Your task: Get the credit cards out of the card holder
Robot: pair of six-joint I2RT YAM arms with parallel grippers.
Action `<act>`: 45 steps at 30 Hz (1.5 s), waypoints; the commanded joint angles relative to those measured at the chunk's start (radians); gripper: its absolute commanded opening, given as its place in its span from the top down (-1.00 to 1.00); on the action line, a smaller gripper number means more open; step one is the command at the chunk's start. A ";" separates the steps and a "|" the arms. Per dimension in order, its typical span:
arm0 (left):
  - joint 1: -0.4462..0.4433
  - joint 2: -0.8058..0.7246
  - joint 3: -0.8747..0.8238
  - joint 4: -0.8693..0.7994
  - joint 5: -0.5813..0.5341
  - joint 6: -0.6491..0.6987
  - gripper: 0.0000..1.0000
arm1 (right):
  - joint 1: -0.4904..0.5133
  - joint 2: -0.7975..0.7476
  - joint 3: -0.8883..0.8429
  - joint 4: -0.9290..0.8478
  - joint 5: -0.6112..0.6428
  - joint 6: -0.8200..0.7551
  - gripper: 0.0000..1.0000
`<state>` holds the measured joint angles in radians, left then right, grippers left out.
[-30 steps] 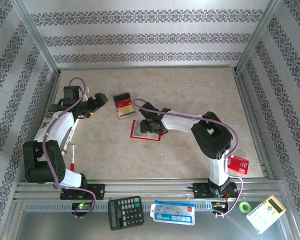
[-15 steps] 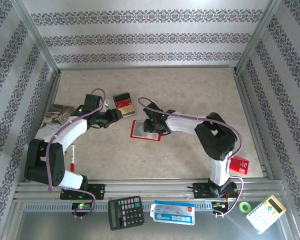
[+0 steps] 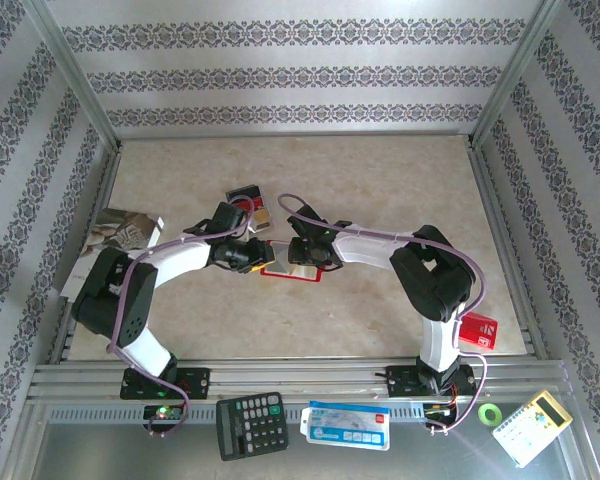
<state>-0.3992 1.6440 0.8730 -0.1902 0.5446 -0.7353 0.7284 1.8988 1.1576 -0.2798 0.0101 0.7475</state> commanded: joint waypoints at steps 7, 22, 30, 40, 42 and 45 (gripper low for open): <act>-0.028 0.088 0.068 0.062 -0.015 -0.009 0.44 | -0.012 -0.003 -0.052 -0.021 -0.042 0.027 0.18; -0.029 0.185 0.075 0.173 0.057 0.002 0.51 | -0.021 -0.020 -0.083 0.019 -0.067 0.029 0.21; -0.028 0.175 0.079 0.228 0.112 -0.001 0.55 | -0.033 -0.053 -0.100 0.043 -0.074 0.030 0.21; -0.031 0.203 0.088 0.264 0.179 -0.015 0.66 | -0.076 -0.215 -0.164 0.145 -0.102 0.047 0.14; -0.034 0.204 0.091 0.274 0.198 -0.017 0.64 | -0.085 -0.240 -0.180 0.166 -0.109 0.057 0.12; -0.047 0.202 0.092 0.293 0.227 -0.024 0.53 | -0.099 -0.280 -0.203 0.183 -0.102 0.070 0.10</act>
<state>-0.4202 1.8397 0.9432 0.0521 0.7177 -0.7467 0.6422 1.6569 0.9825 -0.1341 -0.0845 0.7914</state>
